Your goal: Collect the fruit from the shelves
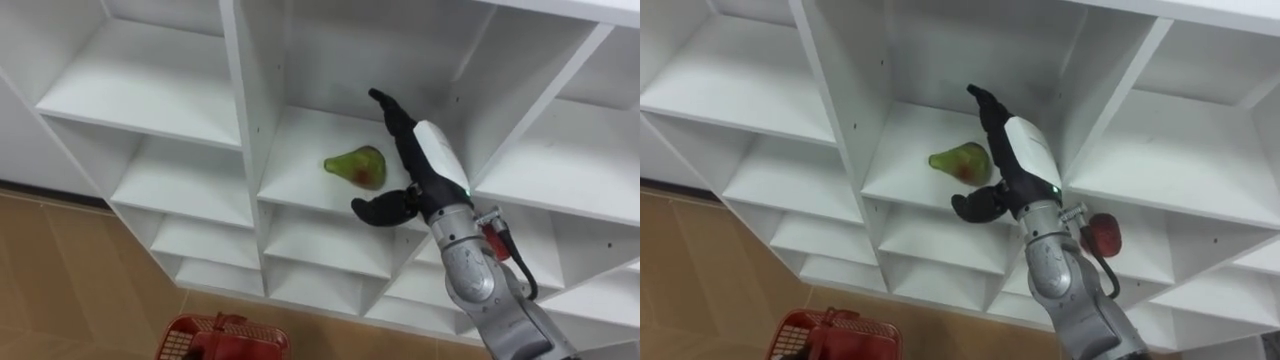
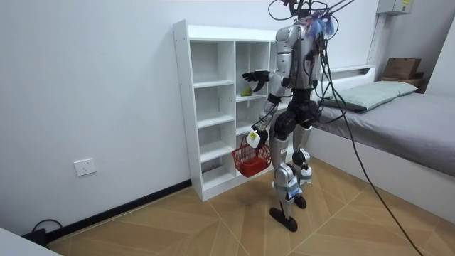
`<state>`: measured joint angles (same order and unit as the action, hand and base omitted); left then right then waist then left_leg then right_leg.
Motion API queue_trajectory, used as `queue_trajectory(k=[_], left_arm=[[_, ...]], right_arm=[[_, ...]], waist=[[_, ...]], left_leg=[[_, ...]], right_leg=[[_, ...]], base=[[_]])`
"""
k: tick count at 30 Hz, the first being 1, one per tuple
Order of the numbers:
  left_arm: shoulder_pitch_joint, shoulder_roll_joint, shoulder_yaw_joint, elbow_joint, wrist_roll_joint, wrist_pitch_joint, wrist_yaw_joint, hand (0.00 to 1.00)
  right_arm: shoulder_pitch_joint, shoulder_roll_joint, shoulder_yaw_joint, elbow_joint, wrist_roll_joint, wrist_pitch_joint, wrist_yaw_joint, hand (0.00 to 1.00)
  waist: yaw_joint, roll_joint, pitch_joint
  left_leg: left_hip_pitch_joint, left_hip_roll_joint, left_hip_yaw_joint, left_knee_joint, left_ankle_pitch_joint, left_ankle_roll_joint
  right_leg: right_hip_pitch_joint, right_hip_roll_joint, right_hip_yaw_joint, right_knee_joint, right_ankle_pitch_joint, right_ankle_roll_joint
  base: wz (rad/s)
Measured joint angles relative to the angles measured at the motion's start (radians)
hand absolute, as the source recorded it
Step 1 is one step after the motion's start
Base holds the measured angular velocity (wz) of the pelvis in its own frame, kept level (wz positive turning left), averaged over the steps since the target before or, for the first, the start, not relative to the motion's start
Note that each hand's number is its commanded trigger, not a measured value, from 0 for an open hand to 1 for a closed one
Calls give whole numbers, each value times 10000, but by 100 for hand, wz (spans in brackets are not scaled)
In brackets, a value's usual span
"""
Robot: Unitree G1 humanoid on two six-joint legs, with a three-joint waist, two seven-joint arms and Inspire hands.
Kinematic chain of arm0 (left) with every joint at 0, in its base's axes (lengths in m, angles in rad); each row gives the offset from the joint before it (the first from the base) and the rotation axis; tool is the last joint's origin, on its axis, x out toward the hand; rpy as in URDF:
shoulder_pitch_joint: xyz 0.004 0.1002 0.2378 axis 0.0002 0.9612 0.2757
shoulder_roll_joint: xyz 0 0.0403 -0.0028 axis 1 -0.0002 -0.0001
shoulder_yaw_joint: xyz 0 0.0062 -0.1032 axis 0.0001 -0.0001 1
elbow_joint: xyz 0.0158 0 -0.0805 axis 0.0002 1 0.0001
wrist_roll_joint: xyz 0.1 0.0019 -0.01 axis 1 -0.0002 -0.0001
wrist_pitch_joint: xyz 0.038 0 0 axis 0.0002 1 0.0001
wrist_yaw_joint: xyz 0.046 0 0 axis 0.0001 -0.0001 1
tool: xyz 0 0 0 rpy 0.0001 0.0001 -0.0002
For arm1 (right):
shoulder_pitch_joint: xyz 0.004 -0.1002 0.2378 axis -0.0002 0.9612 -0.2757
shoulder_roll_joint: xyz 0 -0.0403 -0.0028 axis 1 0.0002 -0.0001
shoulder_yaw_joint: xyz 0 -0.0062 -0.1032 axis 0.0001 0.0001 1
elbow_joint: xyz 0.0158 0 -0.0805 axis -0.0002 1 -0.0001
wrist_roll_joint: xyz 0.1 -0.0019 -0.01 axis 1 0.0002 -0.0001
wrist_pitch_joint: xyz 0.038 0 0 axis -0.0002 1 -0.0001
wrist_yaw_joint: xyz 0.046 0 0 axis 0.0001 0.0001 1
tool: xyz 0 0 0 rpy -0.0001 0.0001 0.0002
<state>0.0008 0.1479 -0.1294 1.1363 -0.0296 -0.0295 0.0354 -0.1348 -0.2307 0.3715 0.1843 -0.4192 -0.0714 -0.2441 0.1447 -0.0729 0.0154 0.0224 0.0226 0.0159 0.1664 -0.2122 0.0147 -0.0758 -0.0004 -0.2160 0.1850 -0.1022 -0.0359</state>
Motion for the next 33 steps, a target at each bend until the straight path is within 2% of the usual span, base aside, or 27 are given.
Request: queue_trajectory(k=[5, 13, 19, 27, 33], left_arm=[[-26, -17, 89, -11, 258, 38, 8, 100], [17, -30, 116, -265, 680, 174, 47, 100], [19, -29, 115, -272, 688, 240, 31, 100], [23, -29, 120, -270, 641, 255, 25, 100], [-25, -33, 179, -273, 676, 366, -87, 100]], right_arm=[[-331, 12, 1, 613, 146, 1, 1, 0], [-937, 56, -8, 1674, 120, 323, 70, 0], [-1298, 239, -9, 1950, 120, 415, 69, 0], [-1302, 351, -10, 2157, 137, 423, 69, 0], [-1366, 390, -8, 2315, 231, 516, 87, 0]], waist=[[43, -2, -1], [303, -19, -12], [314, -79, -34], [370, -72, -23], [546, -60, -7]], left_leg=[[27, -4, -35, -13, 0, 0], [-6, -8, -118, -5, 1, -1], [-2, -16, -197, 14, 2, 1], [40, -31, -205, 20, 12, 7], [1, -35, -249, 25, 12, 8]], right_leg=[[35, -9, -29, 5, 0, 0], [32, -6, -72, 1, -2, -3], [44, -32, -137, 2, -1, -1], [124, -130, -300, 7, -1, -1], [127, -137, -367, 3, -2, -1]], base=[[2], [2], [1], [2], [3]])
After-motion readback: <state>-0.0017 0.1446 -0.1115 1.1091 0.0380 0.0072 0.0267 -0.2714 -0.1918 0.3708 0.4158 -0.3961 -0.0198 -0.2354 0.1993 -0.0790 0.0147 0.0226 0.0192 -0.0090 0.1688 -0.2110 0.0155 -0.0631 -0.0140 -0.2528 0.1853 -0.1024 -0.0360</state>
